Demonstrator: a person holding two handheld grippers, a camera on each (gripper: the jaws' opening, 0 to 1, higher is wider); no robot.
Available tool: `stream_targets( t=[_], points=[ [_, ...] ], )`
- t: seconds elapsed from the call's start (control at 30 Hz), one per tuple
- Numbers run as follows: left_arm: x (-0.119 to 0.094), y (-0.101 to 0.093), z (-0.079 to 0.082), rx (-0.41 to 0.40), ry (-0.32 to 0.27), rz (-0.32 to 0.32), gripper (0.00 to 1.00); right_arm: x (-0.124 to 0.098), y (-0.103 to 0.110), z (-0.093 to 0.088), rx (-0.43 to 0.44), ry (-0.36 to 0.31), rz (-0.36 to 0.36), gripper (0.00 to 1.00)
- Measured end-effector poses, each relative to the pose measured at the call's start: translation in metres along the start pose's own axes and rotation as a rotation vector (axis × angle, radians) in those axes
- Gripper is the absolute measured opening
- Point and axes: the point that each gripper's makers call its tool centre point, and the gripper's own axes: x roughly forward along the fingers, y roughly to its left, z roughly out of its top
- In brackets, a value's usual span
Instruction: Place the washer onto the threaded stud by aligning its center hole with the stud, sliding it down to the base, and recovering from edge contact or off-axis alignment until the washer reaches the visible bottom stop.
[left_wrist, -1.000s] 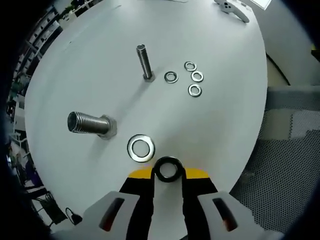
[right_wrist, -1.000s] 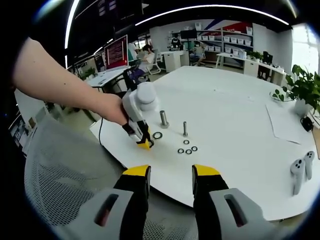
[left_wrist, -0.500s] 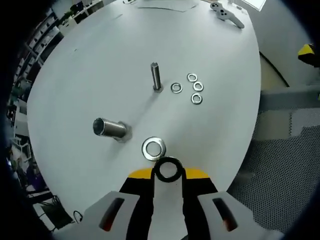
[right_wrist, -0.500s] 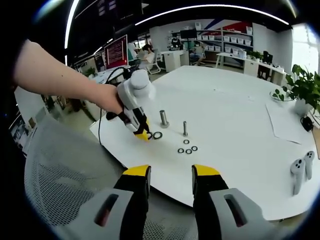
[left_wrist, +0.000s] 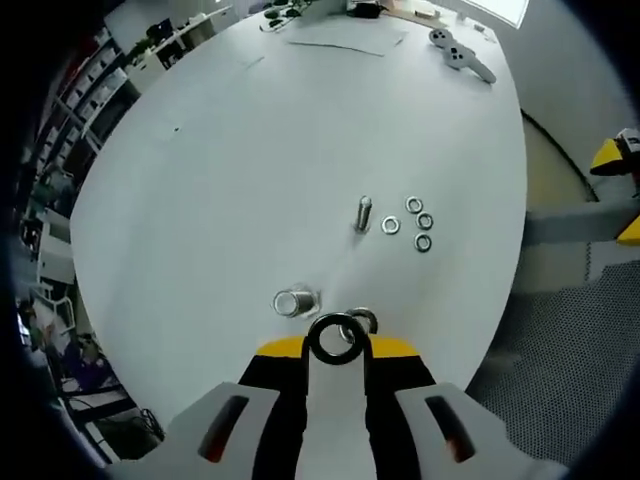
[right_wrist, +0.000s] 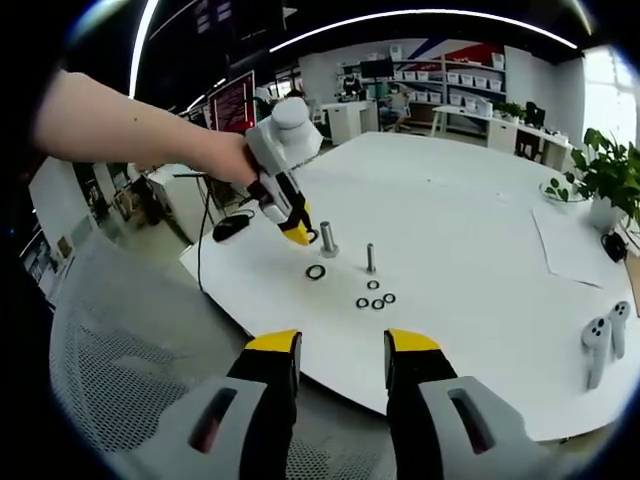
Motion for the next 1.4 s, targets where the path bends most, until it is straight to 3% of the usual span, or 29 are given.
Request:
stream_targets(
  t=[0.33,0.77,1.4],
  points=[
    [-0.001,0.022,0.01,0.013,0.006,0.026,0.18,0.0,0.0,0.0,0.001,0.002,0.0,0.36],
    [0.013,0.033,0.017,0.033,0.035,0.02,0.18,0.0,0.0,-0.001,-0.001,0.009,0.001,0.36],
    [0.041,0.028,0.011,0.053,0.102,-0.005,0.18,0.001,0.0,-0.002,0.0,0.014,0.004,0.35]
  ],
)
